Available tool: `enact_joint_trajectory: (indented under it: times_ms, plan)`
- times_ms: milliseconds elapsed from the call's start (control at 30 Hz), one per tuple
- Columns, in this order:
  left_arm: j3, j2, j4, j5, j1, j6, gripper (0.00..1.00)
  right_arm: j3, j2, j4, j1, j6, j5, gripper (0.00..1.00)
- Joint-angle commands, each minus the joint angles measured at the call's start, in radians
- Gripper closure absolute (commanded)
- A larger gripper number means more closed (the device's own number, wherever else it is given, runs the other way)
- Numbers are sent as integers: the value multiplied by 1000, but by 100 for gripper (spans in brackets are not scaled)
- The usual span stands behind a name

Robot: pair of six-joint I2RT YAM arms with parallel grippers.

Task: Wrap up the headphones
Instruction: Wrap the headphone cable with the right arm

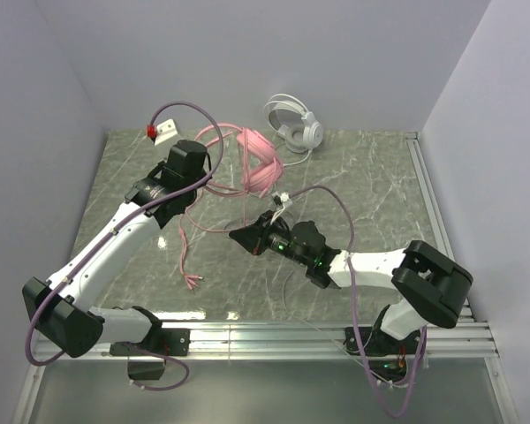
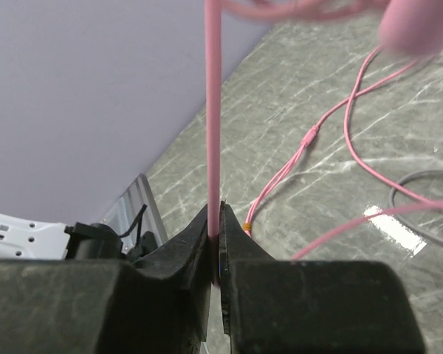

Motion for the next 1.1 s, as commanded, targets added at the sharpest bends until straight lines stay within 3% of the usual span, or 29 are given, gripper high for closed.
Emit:
enact_joint_trajectory:
  times_ms: [0,1067]
  plan:
    - [36,-39,184,-2,11,-70,100,-25,21,59,26,-32,14,87]
    - [64,-41,168,49,13,-62,100,-78,219,276,39,-52,74,87]
